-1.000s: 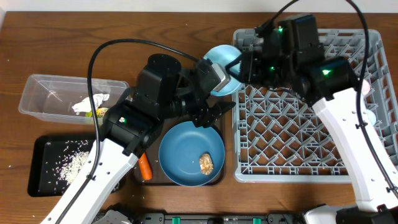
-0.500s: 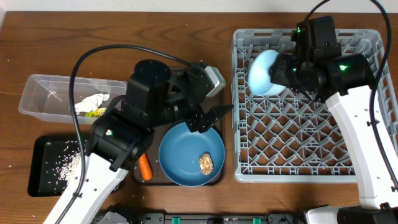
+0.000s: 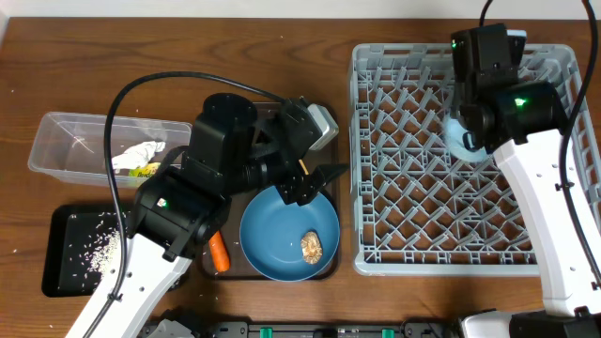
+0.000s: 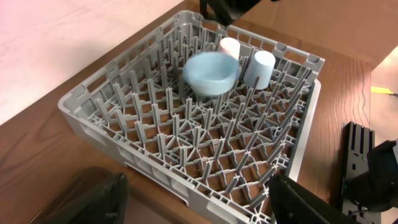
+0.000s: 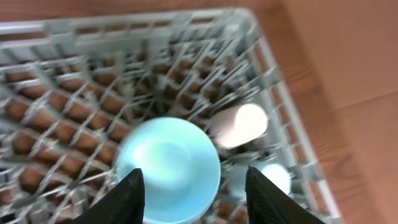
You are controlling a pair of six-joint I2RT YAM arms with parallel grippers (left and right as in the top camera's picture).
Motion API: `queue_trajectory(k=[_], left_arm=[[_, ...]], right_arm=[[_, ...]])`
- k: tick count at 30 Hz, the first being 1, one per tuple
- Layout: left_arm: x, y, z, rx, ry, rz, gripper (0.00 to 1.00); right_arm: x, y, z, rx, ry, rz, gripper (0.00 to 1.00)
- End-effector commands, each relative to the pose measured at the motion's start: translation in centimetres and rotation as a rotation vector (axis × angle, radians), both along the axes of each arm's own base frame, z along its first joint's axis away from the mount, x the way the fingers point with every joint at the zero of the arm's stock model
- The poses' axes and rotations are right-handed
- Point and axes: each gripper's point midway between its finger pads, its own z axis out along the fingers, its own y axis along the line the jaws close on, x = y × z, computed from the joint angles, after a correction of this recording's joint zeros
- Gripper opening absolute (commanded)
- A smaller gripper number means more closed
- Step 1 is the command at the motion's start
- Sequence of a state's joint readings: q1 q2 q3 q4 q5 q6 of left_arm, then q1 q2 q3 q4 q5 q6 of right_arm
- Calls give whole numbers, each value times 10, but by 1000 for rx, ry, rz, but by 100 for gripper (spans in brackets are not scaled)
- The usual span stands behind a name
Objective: Sort waste into correct bins and load items into the dishwasher rack
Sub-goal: 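Place bowl upside down in rack with right gripper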
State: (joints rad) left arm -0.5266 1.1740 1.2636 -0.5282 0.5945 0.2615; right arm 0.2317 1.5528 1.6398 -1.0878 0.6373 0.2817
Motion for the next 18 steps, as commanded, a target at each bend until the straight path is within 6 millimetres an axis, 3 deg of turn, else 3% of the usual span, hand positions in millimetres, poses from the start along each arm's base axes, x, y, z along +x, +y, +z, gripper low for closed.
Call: queue_trajectory(k=[1,6,11,18], left_arm=[[-1,2,13,-16,-28,10,73],[-2,3,12,-12,-20,10,73],[-1,8,2,25,6,42,73],[10,29,-20,123,62,182,73]], right_arm=[[-6,-19,19,-125,-5,-9,45],[-5,-13,13,-59,-5,1,48],[-18,-13,-14,198,35,-89,51],[-31,-43,-44,492,94,-232,57]])
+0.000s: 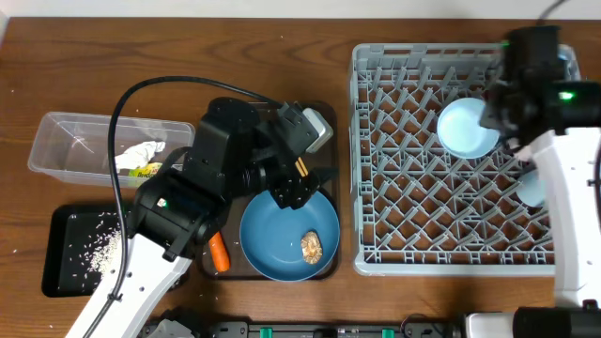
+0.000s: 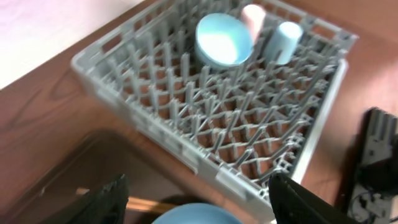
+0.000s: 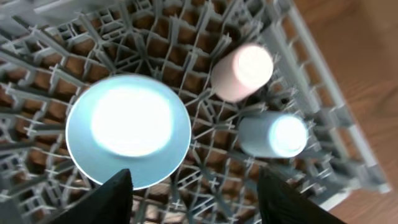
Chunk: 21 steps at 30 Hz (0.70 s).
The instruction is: Sort waste into correct bins and load items into the dishwasher rack
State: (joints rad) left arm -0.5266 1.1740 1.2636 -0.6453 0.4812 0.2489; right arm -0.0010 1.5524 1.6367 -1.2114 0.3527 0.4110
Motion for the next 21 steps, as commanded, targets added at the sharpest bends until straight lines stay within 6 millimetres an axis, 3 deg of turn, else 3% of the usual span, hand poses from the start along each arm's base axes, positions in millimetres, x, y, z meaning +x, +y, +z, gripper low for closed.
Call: queue_trajectory(k=[1,4,9,13,15,18,21], left_arm=[[6,12,5,27,-15,83,74],[8,18,-1,61,-3,114,79],[11,34,-14,130,24,193,88],[11,46,-23,182,47,250,99],[18,61,-22,159,86,388,99],[25,85,-15,106,119,540,98],[30,109,-8,86,107,616,98]], right_arm=[[-3,2,-13,251,-10,-46,57],[-3,6,-27,411,24,-24,61],[-8,-2,-61,515,143,-88,66],[-4,13,-91,635,244,-39,66],[-4,24,-102,700,288,-5,64],[-5,21,-115,712,323,-25,57],[-3,17,-115,705,306,-29,60]])
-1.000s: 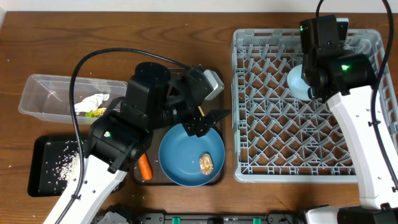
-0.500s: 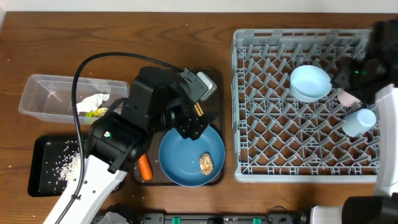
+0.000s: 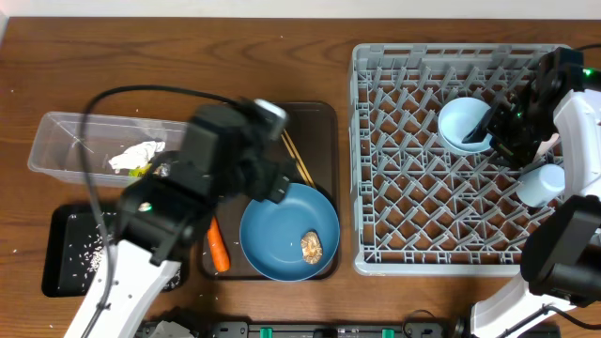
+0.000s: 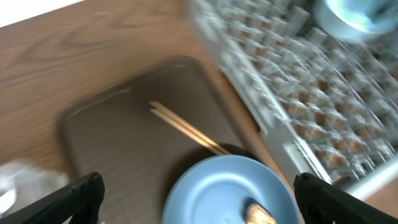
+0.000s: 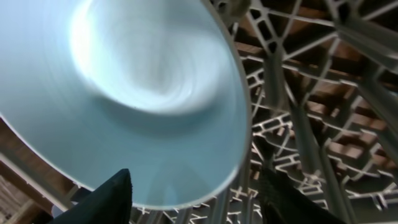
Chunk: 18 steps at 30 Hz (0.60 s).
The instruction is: Sort waste into correct bins and load items into the dishwasher rack
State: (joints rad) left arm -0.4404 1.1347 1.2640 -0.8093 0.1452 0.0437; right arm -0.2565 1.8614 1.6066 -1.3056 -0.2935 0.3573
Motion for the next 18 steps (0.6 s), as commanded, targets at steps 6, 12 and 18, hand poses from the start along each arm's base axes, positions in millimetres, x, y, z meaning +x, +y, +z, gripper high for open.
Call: queue_trajectory(k=[6,12,18], left_arm=[[11,60,21,-34,-39,252,98],[13,83,15,-20,-12,329,98],[18,107,16,-22,-17,406,98]], right_arm=[[-18,-8,-1,32,40,-21,64],[-29,-15,19,113,-56,-66,64],[-42,-12,57,132,-210,-71,71]])
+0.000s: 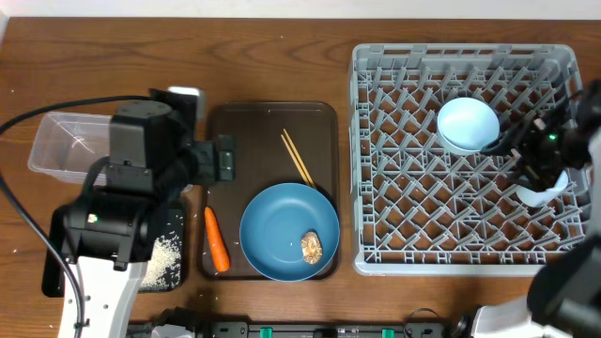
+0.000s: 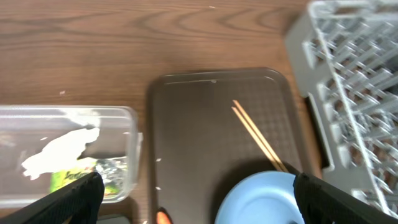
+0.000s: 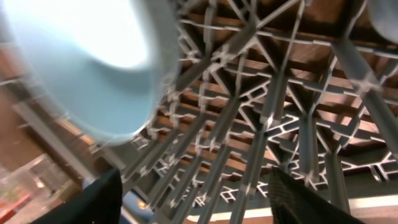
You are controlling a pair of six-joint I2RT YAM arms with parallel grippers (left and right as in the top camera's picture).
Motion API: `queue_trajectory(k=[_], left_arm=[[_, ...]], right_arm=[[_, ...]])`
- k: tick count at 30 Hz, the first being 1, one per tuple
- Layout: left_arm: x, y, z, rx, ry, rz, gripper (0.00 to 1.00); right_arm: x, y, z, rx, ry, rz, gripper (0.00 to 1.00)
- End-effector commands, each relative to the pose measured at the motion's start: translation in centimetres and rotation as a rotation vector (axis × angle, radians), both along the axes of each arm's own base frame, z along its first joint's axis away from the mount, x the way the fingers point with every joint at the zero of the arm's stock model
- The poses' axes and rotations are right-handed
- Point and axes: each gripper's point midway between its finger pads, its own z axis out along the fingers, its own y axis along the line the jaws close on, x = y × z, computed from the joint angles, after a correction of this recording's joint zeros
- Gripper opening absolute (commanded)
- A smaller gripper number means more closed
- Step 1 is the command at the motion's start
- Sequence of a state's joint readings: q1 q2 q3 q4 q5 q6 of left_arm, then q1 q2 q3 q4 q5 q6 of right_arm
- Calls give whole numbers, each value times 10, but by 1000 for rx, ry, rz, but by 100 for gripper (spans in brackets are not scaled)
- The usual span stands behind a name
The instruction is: Sort waste into correct bins and load items into the dishwasher rack
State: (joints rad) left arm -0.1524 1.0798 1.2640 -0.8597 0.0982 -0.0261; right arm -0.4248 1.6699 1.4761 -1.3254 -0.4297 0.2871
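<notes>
The light-blue bowl (image 1: 468, 125) lies in the grey dish rack (image 1: 404, 225); it is blurred at the upper left of the right wrist view (image 3: 87, 62). My right gripper (image 1: 526, 141) is open and empty just right of it, low over the tines (image 3: 205, 199). My left gripper (image 1: 223, 160) is open and empty over the left edge of the brown tray (image 2: 205, 124). On the tray lie chopsticks (image 2: 258, 137), a carrot (image 1: 217, 239) and a blue plate (image 1: 282, 221) with a food scrap (image 1: 312, 246).
A clear bin (image 2: 118, 155) holding white paper (image 2: 59, 149) and wrappers sits left of the tray. A black bin with rice (image 1: 160, 261) is below it, partly under my left arm. A pale cup (image 1: 543, 191) stands in the rack near my right arm.
My left gripper has moved left, from over the plate to the tray's left edge beside the clear bin. My right gripper has shifted right, away from the bowl, which stays in the rack.
My right gripper was open right over the bowl in the rack, then higher with the bowl lying beside two cups, then low against the bowl's side, and now stands off to its right. My left gripper stayed open over the plate, then moved left.
</notes>
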Motion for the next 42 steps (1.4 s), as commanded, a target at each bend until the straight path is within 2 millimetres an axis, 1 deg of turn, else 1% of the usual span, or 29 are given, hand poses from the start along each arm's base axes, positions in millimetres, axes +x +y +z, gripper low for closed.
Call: queue_trajectory(k=[1,3,4,8,10,13,16,21,26,31,35,39,41,42], left_arm=[[3,11,9,-1,-24,41,98],[4,11,9,-1,-26,44,98],[4,11,10,-1,-28,44,98],[5,11,8,0,-21,44,98],[4,11,8,0,-20,43,98],[4,10,8,-6,-20,38,98],[4,10,8,-6,-19,38,98],[4,10,8,-6,-19,38,98],[6,10,6,-5,-12,38,98],[7,2,1,-32,8,7,98],[10,1,-3,-34,24,3,98],[10,1,-4,-34,27,3,98],[10,1,-4,-34,27,3,98],[10,1,-4,-33,27,3,98]], right_arm=[[-3,11,25,19,-112,10,71],[-4,13,20,25,-111,-20,72],[-4,14,14,32,-102,-39,72],[-2,20,-21,84,-63,-131,70],[4,25,-36,129,-97,-150,69],[13,26,-50,141,-157,-152,67],[18,27,-57,148,-194,-146,67],[20,26,-62,147,-212,-153,64],[36,19,-56,124,-288,-156,62],[53,18,-47,104,-366,-146,57],[64,26,-42,92,-415,-107,57],[66,27,-49,40,-387,-122,58],[62,27,-55,24,-350,-145,64],[61,28,-57,20,-337,-150,65]])
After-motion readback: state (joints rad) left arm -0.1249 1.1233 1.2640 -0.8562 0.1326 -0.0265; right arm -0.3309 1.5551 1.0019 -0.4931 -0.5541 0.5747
